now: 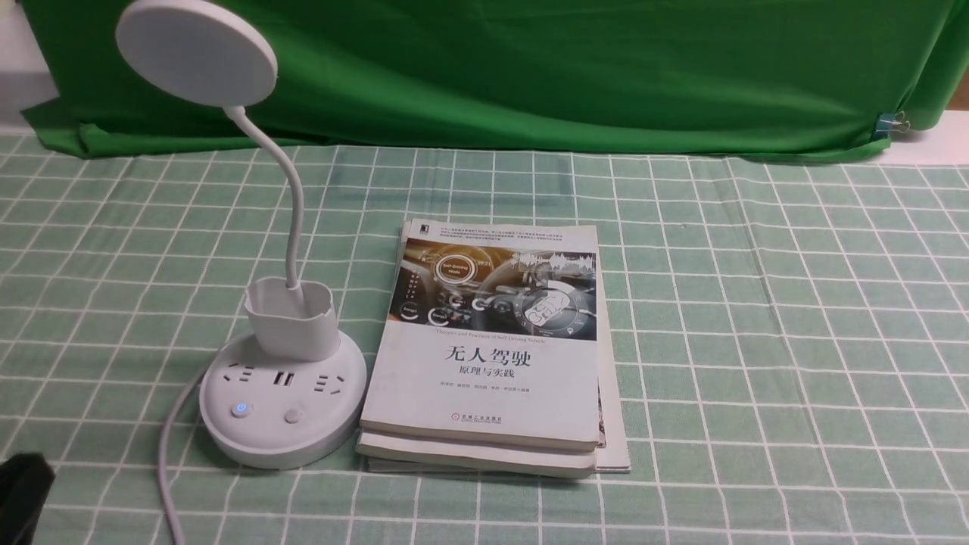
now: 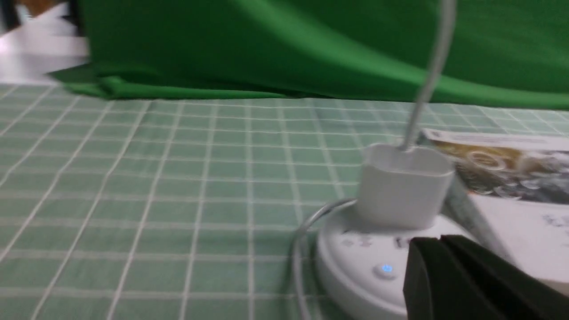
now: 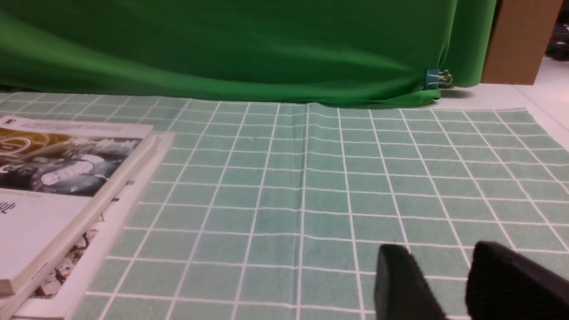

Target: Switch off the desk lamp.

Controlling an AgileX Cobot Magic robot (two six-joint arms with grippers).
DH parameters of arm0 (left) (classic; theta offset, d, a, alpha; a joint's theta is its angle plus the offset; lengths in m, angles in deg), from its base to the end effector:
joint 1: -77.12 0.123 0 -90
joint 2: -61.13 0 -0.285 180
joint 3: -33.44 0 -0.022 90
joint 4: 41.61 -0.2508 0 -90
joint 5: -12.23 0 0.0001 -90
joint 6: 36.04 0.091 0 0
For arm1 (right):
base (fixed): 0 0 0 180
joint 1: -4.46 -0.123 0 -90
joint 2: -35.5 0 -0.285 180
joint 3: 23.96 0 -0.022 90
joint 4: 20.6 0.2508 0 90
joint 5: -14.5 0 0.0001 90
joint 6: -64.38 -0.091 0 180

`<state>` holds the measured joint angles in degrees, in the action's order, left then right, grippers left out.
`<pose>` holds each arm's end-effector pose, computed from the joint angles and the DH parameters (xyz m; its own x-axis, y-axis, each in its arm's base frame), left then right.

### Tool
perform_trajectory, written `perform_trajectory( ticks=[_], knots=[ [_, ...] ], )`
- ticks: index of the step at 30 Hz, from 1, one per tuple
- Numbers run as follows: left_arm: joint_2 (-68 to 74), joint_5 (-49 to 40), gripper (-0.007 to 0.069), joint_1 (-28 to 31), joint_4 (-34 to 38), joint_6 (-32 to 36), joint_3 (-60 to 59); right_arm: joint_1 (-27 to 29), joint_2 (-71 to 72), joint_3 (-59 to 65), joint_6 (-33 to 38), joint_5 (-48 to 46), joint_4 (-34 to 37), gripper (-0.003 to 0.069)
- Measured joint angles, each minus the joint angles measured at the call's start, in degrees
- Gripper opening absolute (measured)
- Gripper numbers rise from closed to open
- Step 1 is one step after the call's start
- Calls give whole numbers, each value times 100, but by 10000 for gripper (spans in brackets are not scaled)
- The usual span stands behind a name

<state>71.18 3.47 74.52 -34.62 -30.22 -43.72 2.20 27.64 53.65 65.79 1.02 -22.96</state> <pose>0.0592 -0.0044 0.1975 -0.1040 -0.0143 -0.9945 0.0618 0.9979 -0.0208 0.0558 0.0013 0.1895 -0.1530 -0.0707 -0.9857 -0.0399 0.9971 -0.0653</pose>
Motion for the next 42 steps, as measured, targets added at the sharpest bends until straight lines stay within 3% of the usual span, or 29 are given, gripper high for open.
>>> perform_trajectory(
  ticks=[8,42],
  knots=[
    [-234,-777,1,265,137,-147,-39,0,0,0,0,0,0,242],
    [-234,-795,1,292,142,-155,-39,0,0,0,0,0,0,242]
  ],
)
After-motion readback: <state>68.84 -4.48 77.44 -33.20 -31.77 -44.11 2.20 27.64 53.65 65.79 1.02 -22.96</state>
